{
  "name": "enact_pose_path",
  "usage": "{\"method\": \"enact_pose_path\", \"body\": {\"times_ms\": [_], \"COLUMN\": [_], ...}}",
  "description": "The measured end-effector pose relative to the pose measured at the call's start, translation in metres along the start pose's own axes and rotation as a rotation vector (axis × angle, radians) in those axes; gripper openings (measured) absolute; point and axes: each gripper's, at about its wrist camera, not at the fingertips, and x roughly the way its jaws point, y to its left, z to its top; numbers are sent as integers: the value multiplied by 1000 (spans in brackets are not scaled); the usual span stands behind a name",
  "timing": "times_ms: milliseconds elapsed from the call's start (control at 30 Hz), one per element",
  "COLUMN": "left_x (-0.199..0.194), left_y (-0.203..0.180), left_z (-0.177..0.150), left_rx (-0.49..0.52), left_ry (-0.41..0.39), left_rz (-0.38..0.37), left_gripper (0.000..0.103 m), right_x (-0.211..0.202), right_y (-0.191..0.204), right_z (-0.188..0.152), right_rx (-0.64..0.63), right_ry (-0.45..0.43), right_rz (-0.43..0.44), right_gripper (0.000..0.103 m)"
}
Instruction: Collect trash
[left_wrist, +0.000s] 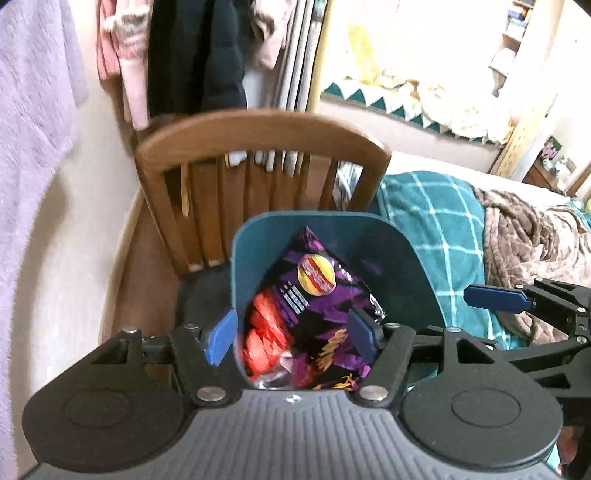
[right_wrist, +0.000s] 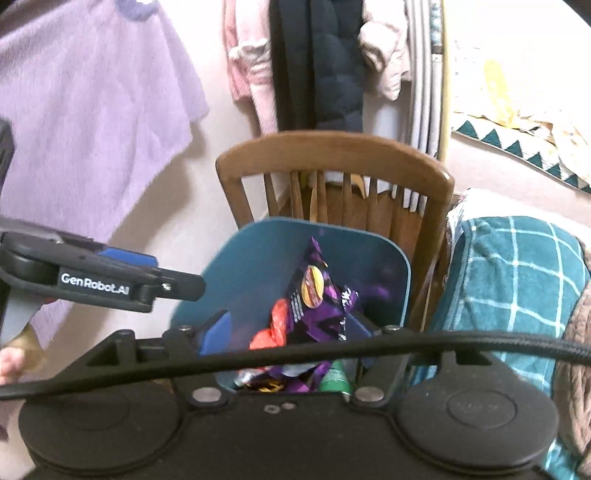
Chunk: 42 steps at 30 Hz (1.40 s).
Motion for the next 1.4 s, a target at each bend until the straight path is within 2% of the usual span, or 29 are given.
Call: {"method": "enact_pose_path", "body": {"times_ms": [200, 267, 400, 467, 667, 733, 767, 800, 933, 1133, 1400], "left_x": [-41, -51, -71, -82, -111, -119, -124, -128, -141, -153, -165], "left_y": [15, 19, 23, 25, 28, 29, 29, 29, 32, 39, 47], "left_z": [-6, -8, -18, -24, -36, -40, -42, -44, -50, -55, -60], "left_rx": [17, 22, 32, 34, 41, 51, 58, 64, 81, 76, 65], "left_ry": [-59, -64, -94, -117, -161, -176, -186, -193, -204, -229, -245], "left_rz": [-31, -41, -47, -50, -88, -102, -109, -117, -138, -111, -85], "left_gripper": [80, 81, 81, 81, 84, 88, 98, 103, 103, 103, 103], "right_x": [-31, -40, -60, -70, -93, -101, -105, -107, -119, -133, -145], "right_y": [18, 23, 33, 39, 55, 63, 66, 69, 83, 98, 106], "right_z": [-4, -7, -13, -16, -26, -30, -31, -32, -37, -41, -43], "right_rx": [48, 66, 92, 105, 135, 127, 125, 124, 117, 57, 146], "right_ry": [-80, -107, -160, -182, -229, -243, -249, -252, -261, -274, -330], "right_rz": [-14, -10, -12, -15, -35, -44, -45, -48, -77, -100, -98], "right_gripper": [76, 82, 87, 95, 98, 102, 103, 103, 103, 103, 103]}}
